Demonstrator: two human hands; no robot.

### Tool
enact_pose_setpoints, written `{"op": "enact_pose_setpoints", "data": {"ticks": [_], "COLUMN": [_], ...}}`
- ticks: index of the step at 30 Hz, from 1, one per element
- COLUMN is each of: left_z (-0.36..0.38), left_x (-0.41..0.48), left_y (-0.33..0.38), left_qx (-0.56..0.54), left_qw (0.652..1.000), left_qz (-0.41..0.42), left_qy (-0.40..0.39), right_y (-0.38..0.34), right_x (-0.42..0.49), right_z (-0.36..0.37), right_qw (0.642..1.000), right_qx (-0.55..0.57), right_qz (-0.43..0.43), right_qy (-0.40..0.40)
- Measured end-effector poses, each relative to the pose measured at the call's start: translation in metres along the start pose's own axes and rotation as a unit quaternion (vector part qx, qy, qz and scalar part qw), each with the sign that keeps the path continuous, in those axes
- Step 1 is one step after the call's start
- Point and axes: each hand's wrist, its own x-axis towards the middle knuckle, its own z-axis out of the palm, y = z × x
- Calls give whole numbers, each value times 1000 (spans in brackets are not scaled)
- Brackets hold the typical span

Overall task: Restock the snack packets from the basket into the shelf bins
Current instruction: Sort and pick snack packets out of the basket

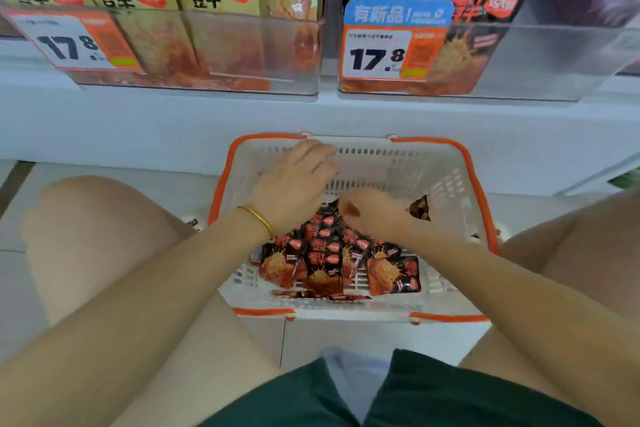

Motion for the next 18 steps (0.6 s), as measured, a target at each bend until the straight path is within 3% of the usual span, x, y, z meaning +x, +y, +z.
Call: {"op": "enact_pose_setpoints", "data": {"ticks": [2, 4, 9, 11, 14, 18], "left_z": [10, 22, 36, 41, 47, 50], "left_x": [2, 1, 8, 9, 9, 18], "left_y": [4, 2, -7, -11, -15, -7], "left_qx": [-4, -17, -35, -45, -64, -114], "left_qw": [999, 997, 990, 986, 975, 953], "left_qz": [-6, -25, -60, -77, -101, -141], "left_qy": [-45, -76, -124, -142, -189, -243], "right_y": [24, 40, 49, 44, 44, 50], "right_x": [10, 17, 25, 24, 24, 24], "right_z": [48, 89, 139, 140, 122, 56], "right_qw": [990, 974, 944, 944, 955, 960], "right_qx": [-10, -30, -77, -82, 1, 83], "right_qz": [11, 15, 21, 14, 20, -3], "right_qy": [-137, -223, -319, -320, -295, -267]}}
